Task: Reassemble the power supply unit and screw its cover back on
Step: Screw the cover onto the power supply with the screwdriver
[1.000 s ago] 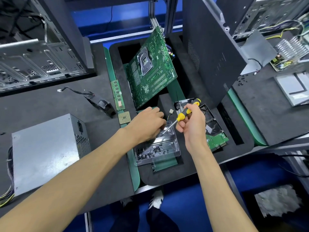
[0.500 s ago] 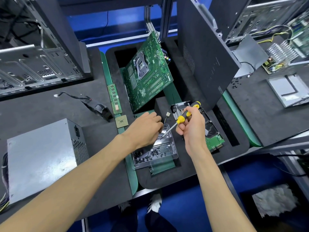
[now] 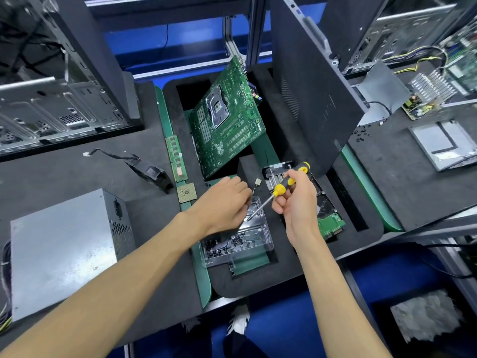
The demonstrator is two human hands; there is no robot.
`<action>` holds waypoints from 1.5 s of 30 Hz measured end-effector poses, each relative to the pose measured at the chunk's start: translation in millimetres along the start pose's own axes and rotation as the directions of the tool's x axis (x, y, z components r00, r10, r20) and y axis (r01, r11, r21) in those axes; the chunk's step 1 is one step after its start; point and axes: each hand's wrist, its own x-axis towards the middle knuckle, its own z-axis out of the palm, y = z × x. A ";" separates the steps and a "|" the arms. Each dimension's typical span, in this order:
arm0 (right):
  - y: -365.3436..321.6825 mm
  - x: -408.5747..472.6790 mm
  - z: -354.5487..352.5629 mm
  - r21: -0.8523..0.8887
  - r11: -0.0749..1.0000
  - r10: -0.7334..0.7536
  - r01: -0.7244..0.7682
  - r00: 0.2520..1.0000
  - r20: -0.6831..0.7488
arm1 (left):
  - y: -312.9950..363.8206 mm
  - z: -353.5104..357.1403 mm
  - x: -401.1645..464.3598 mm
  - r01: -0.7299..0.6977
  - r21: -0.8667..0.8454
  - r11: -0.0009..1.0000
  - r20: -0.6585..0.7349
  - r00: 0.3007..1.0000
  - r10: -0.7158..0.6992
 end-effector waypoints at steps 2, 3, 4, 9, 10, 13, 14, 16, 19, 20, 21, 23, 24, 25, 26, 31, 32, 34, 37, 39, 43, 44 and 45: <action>0.8 0.8 2.7 -0.002 1.000 0.004 -0.004 1.000 0.007 | 4.0 -7.5 -3.0 0.120 -0.180 0.976 -0.029 0.991 -0.128; 1.5 1.1 4.6 -0.004 1.000 0.006 -0.006 1.000 0.011 | 5.6 -11.4 -5.3 0.195 -0.279 0.940 -0.031 0.977 -0.212; 2.3 1.0 7.2 -0.005 1.000 0.007 -0.007 1.000 0.016 | 7.0 -15.7 -8.0 0.266 -0.375 0.888 -0.034 0.953 -0.300; 5.3 -4.7 30.0 0.001 1.000 0.005 -0.005 0.997 0.072 | 5.2 -46.2 -31.3 0.432 -0.670 0.604 -0.008 0.809 -0.587; 5.5 -6.4 36.9 0.005 1.000 0.009 -0.010 0.996 0.087 | 3.5 -53.4 -37.4 0.425 -0.712 0.559 -0.003 0.794 -0.607; 5.4 -12.4 60.4 0.007 0.999 0.035 -0.036 0.992 0.125 | -4.4 -75.7 -56.9 0.382 -0.813 0.440 0.004 0.759 -0.651; 5.4 -14.9 68.5 0.007 0.999 0.040 -0.041 0.990 0.138 | -7.6 -82.5 -63.8 0.357 -0.839 0.410 -0.004 0.750 -0.662; 5.4 -20.9 84.7 0.015 0.999 0.045 -0.049 0.985 0.169 | -14.1 -94.5 -77.6 0.293 -0.897 0.331 -0.017 0.725 -0.688; 4.7 -30.1 107.5 0.027 0.998 0.056 -0.062 0.978 0.200 | -21.7 -109.6 -96.5 0.199 -0.965 0.169 0.008 0.668 -0.744; 4.5 -33.2 115.2 0.027 0.998 0.055 -0.062 0.976 0.212 | -24.1 -113.6 -103.1 0.163 -0.980 0.117 0.016 0.645 -0.764; 4.4 -36.3 122.8 0.025 0.998 0.055 -0.063 0.973 0.226 | -26.8 -117.5 -110.2 0.127 -0.990 0.064 0.029 0.621 -0.783; 4.7 -42.5 136.9 0.029 0.997 0.057 -0.067 0.965 0.254 | -32.3 -124.5 -124.7 0.066 -0.997 -0.048 0.077 0.581 -0.810; 5.2 -45.4 143.5 0.032 0.998 0.051 -0.062 0.962 0.270 | -35.1 -127.4 -132.1 0.038 -0.995 -0.095 0.100 0.566 -0.818; 6.0 -48.5 150.0 0.036 0.998 0.038 -0.051 0.958 0.285 | -38.3 -129.5 -139.7 0.014 -0.992 -0.127 0.114 0.551 -0.827; 6.8 -51.5 156.5 0.038 0.999 0.024 -0.037 0.954 0.299 | -41.5 -130.7 -146.8 0.001 -0.990 -0.138 0.117 0.533 -0.838; 15.4 -61.6 181.0 0.025 1.000 -0.025 0.018 0.941 0.337 | -53.1 -131.0 -176.3 0.004 -0.990 -0.138 0.124 0.476 -0.871; 17.1 -63.3 184.7 0.021 0.999 -0.037 0.031 0.940 0.340 | -54.7 -131.2 -181.1 -0.011 -0.986 -0.165 0.140 0.471 -0.871; 19.3 -66.7 191.7 0.009 0.999 -0.053 0.053 0.937 0.345 | -57.0 -131.9 -188.4 -0.044 -0.976 -0.212 0.167 0.468 -0.868; 22.6 -70.8 199.8 -0.014 0.999 -0.044 0.052 0.944 0.326 | -59.7 -131.7 -194.8 -0.097 -0.959 -0.266 0.192 0.467 -0.863; 25.3 -73.1 203.1 -0.030 0.998 -0.045 0.056 0.951 0.307 | -62.3 -131.5 -199.4 -0.125 -0.949 -0.288 0.200 0.466 -0.862; 29.8 -77.3 207.8 -0.040 0.996 -0.064 0.080 0.951 0.301 | -67.4 -130.9 -208.8 -0.127 -0.947 -0.295 0.202 0.480 -0.854; 31.2 -78.4 209.2 -0.042 0.995 -0.068 0.085 0.952 0.300 | -68.4 -130.7 -210.8 -0.124 -0.949 -0.290 0.198 0.481 -0.854; 32.7 -79.6 210.7 -0.044 0.995 -0.072 0.089 0.952 0.299 | -69.6 -130.5 -212.5 -0.121 -0.951 -0.285 0.194 0.482 -0.855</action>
